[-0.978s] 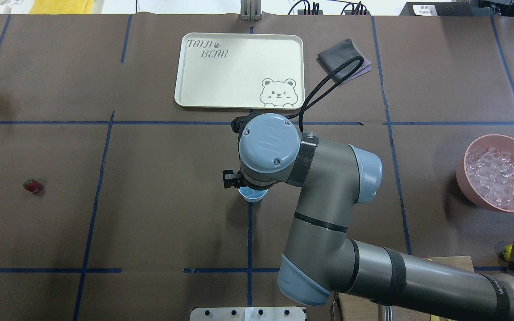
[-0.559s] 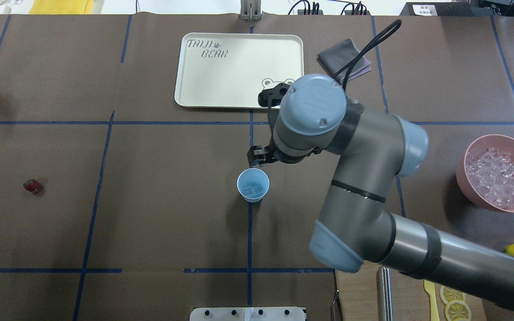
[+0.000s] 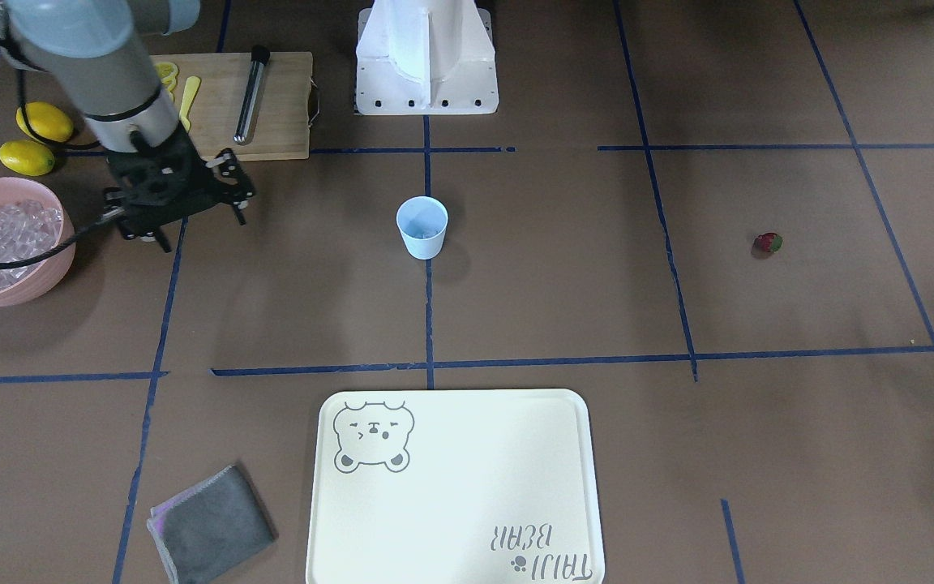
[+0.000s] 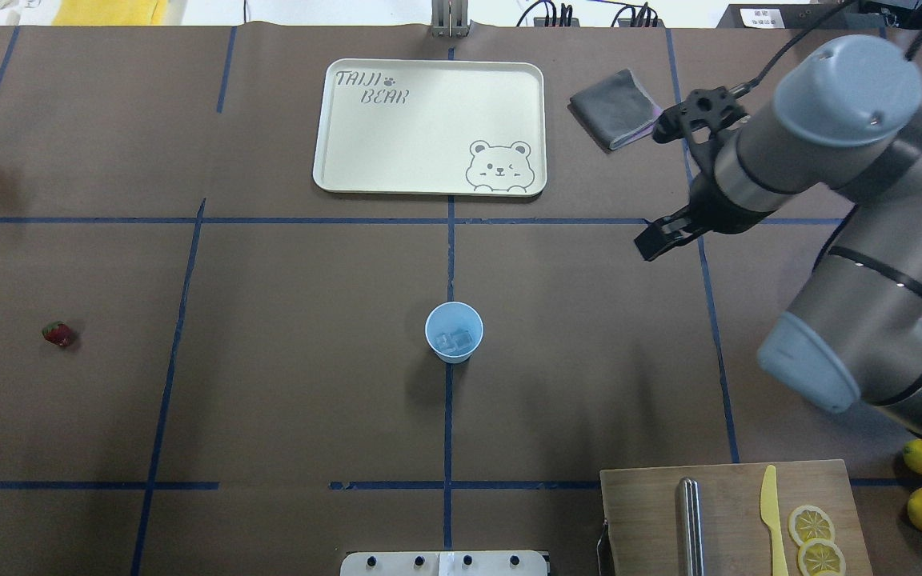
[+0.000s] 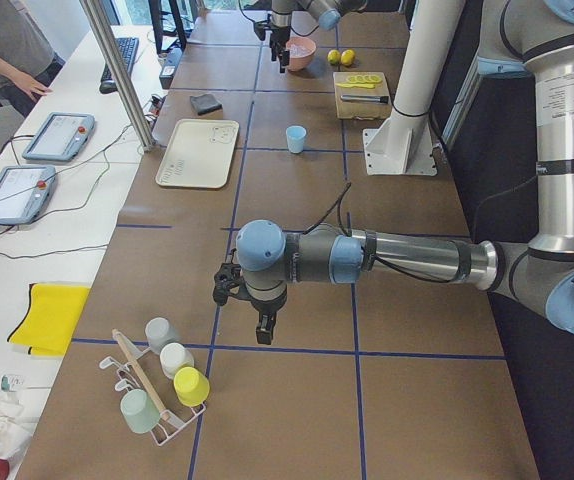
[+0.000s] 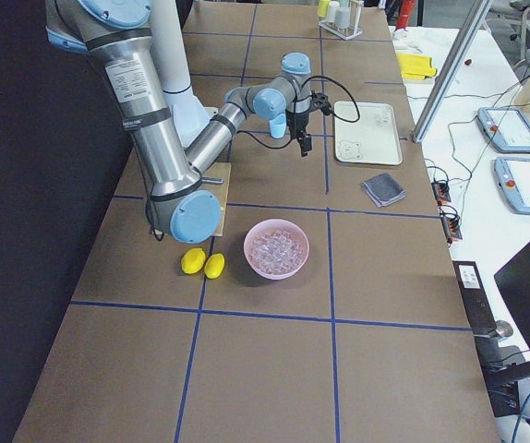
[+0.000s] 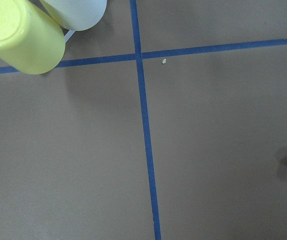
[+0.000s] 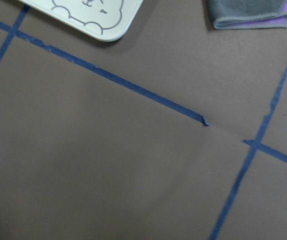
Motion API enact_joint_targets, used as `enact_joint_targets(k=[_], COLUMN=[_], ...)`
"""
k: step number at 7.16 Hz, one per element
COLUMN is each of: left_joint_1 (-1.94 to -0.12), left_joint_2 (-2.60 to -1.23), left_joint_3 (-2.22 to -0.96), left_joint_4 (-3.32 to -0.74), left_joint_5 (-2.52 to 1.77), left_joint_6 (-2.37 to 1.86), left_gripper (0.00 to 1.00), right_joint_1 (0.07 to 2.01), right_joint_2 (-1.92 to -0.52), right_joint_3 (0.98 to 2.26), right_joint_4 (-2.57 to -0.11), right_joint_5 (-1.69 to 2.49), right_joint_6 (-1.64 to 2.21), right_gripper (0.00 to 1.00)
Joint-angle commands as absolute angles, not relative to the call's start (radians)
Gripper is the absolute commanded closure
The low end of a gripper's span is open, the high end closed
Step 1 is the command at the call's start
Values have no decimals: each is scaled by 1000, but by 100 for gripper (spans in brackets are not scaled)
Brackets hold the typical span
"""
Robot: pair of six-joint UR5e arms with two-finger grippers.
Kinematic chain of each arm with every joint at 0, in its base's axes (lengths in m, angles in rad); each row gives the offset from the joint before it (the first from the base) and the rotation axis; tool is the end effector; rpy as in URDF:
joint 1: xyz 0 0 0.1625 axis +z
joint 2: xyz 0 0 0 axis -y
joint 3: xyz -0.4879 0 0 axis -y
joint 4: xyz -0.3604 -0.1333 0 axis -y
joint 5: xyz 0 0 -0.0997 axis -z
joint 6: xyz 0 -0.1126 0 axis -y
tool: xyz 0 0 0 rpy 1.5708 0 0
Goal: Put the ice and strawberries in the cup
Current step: 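Move the right gripper back to the pink bowl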
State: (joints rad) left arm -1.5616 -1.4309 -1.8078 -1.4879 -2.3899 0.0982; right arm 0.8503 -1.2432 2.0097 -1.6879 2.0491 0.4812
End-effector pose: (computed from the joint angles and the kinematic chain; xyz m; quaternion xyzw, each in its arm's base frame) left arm -0.0474 -0.3919 0.6862 0.0242 0.3975 0.0521 0.9158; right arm -0.3059 -0.4719 0.3938 0.1287 -0.3604 -0.1849 0.9052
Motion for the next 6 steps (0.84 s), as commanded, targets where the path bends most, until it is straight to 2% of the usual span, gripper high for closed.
enact_joint_targets(k=[1, 4, 6], left_joint_1=[-1562, -1562, -1562], left_joint_2=[-1431, -1431, -1431], left_joint_3=[-1812, -1818, -1818], left_joint_4=[-1488, -1488, -1488], left_joint_5=[-2390, -2390, -2390], left_joint_6=[98, 98, 98], left_gripper=[0, 0, 0], right_joint_1=[1033, 1132, 1143], right_joint_2=[-1403, -1628, -1661], right_joint_3=[2017, 2003, 1955], right_joint_4=[-1668, -1467, -1447], right_joint_5=[2170, 2217, 2211], right_joint_6=[236, 111, 52], right_gripper=[1, 1, 1])
